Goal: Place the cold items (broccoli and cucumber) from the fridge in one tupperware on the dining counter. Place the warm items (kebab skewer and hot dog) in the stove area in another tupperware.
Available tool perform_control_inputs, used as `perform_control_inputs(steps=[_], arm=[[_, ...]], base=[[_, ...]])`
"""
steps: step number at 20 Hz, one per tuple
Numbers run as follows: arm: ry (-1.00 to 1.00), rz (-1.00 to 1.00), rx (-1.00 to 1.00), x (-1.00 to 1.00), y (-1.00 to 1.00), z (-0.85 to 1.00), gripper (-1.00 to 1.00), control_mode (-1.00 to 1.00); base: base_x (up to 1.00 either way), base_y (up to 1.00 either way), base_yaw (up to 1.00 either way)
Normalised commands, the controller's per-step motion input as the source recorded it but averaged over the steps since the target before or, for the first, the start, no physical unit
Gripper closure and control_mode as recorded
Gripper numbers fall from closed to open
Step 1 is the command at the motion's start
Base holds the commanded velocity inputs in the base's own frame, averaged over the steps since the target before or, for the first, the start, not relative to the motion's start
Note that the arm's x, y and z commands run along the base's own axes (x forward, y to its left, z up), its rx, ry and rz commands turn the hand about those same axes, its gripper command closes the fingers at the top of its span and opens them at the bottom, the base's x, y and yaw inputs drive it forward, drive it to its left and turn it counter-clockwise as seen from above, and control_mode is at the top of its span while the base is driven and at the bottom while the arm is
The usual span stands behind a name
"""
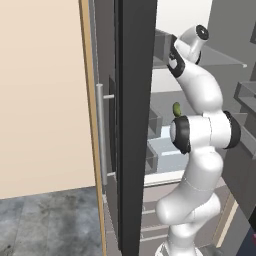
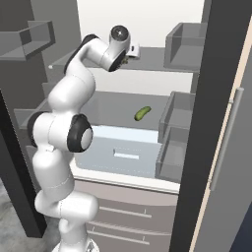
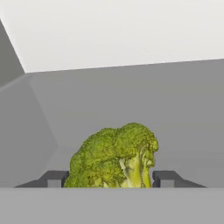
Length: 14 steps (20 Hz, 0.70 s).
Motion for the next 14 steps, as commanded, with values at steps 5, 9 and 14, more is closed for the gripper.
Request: perform_control_inputs(steps=[5,9,14], arm=[[-0.08,0.0,0.05,-0.32,0.16,-0.31,1.0,-1.0],[-0.23,0.0,0.04,-0.64,0.4,0.21,1.0,-1.0],[-0.07,-0.16,-0.02,-0.97,0.16,0.5,1.0,-1.0]], base=[[0.0,0.0,0.0],[0.0,0.0,0.0],[0.0,0.0,0.0]])
